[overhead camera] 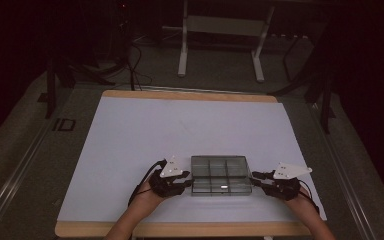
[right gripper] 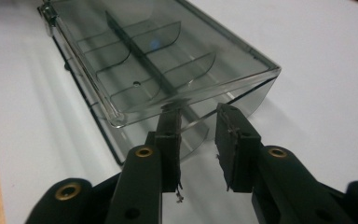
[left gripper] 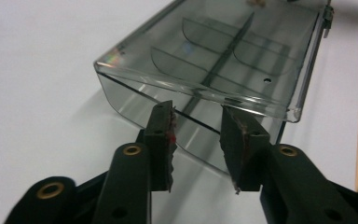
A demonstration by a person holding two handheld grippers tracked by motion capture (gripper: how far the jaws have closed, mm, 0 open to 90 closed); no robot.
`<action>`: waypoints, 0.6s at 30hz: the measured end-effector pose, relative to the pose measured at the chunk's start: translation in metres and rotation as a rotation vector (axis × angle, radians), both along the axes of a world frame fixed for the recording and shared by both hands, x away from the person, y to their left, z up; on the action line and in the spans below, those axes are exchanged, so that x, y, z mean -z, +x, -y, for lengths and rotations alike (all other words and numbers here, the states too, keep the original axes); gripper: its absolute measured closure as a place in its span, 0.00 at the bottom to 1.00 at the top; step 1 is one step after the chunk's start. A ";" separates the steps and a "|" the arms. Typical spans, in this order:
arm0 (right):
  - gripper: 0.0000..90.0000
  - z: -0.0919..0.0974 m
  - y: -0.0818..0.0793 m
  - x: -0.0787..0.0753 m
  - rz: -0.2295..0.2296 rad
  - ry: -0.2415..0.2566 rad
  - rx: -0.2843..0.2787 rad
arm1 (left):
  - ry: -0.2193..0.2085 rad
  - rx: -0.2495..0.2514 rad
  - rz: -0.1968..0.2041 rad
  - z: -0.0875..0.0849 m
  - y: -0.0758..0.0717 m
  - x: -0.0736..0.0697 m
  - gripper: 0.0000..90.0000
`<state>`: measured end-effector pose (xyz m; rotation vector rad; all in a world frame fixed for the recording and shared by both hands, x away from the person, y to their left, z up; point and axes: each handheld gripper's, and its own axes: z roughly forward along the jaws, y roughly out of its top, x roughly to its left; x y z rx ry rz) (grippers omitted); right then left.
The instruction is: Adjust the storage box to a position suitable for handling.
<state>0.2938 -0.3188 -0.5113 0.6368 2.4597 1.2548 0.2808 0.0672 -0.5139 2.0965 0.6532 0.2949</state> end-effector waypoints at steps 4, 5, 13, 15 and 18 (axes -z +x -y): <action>0.74 -0.002 0.002 -0.004 0.014 0.008 0.003 | -0.011 -0.009 0.027 -0.002 0.000 -0.005 0.68; 0.74 -0.003 0.003 -0.005 0.015 0.013 0.002 | -0.011 -0.010 0.033 -0.002 0.000 -0.006 0.67; 0.74 -0.007 0.009 -0.009 0.036 0.030 0.016 | -0.025 -0.017 0.059 -0.001 0.003 -0.014 0.66; 0.74 -0.007 0.009 -0.011 0.046 0.032 0.019 | -0.027 -0.020 0.068 -0.001 0.004 -0.015 0.66; 0.75 -0.009 0.010 -0.013 0.063 0.020 0.026 | -0.033 -0.020 0.076 0.000 0.006 -0.017 0.67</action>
